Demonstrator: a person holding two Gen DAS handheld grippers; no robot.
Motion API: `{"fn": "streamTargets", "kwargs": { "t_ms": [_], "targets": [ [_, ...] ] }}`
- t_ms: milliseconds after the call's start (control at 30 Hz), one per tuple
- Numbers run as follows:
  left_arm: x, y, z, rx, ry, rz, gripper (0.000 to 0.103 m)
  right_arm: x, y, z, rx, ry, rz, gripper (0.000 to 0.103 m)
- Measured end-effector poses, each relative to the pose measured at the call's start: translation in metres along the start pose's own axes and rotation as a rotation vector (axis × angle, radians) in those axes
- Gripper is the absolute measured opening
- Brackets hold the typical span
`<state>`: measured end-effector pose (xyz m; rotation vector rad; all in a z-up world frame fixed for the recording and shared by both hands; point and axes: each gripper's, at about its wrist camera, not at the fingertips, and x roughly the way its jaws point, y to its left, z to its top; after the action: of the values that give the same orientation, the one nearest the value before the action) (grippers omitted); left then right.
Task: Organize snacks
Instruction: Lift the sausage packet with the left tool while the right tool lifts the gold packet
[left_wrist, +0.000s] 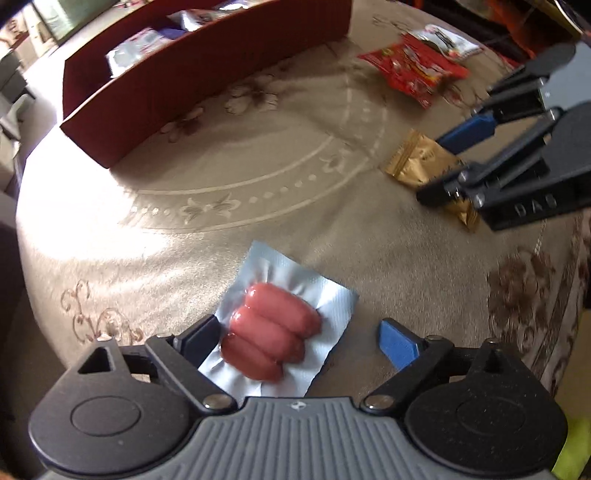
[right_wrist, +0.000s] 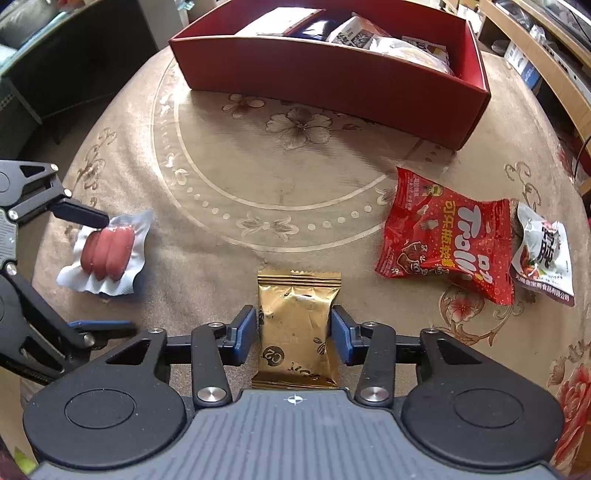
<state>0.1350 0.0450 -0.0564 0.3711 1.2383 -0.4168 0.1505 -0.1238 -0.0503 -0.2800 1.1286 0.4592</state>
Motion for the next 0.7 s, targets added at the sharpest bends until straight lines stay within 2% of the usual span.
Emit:
{"fn": "streamTargets", "kwargs": {
  "t_ms": [67, 100, 167, 233, 433, 533, 567, 600, 667, 700],
  "targets": [
    [0.002, 0.001, -0.002, -0.043, -0.006, 0.004, 0.091, 0.001, 0.002, 0.0, -0.005, -0.001, -0.005, 0.067],
    [0.004, 0.001, -0.002, -0.064, -0.008, 0.012, 0.098, 0.001, 0.003, 0.0, -0.005, -0.003, 0.001, 0.071],
    [0.008, 0.01, -0.007, -0.143, -0.008, 0.001, 0.101, 0.005, 0.009, 0.0, -0.034, 0.012, -0.005, 0.096],
    [0.008, 0.01, -0.008, -0.135, -0.013, 0.002, 0.101, 0.012, 0.011, -0.003, -0.051, 0.031, -0.05, 0.102],
    [0.006, 0.01, -0.009, -0.105, -0.025, -0.003, 0.101, 0.012, 0.006, 0.001, -0.016, 0.029, -0.031, 0.103],
    [0.004, 0.008, -0.007, -0.091, -0.031, 0.003, 0.099, 0.005, 0.006, -0.001, -0.046, 0.011, -0.063, 0.089],
    [0.002, 0.007, -0.007, -0.094, -0.034, 0.002, 0.098, 0.002, 0.005, -0.003, -0.052, 0.003, -0.058, 0.077],
    [0.0, 0.006, -0.007, -0.094, -0.039, 0.004, 0.095, -0.002, 0.005, -0.004, -0.059, -0.007, -0.059, 0.071],
    [-0.004, 0.002, -0.007, -0.09, -0.048, 0.003, 0.087, -0.007, 0.003, -0.003, -0.063, -0.016, -0.055, 0.047],
    [-0.006, 0.001, -0.007, -0.095, -0.052, -0.003, 0.078, -0.008, 0.001, -0.001, -0.057, -0.016, -0.05, 0.047]
  ]
}}
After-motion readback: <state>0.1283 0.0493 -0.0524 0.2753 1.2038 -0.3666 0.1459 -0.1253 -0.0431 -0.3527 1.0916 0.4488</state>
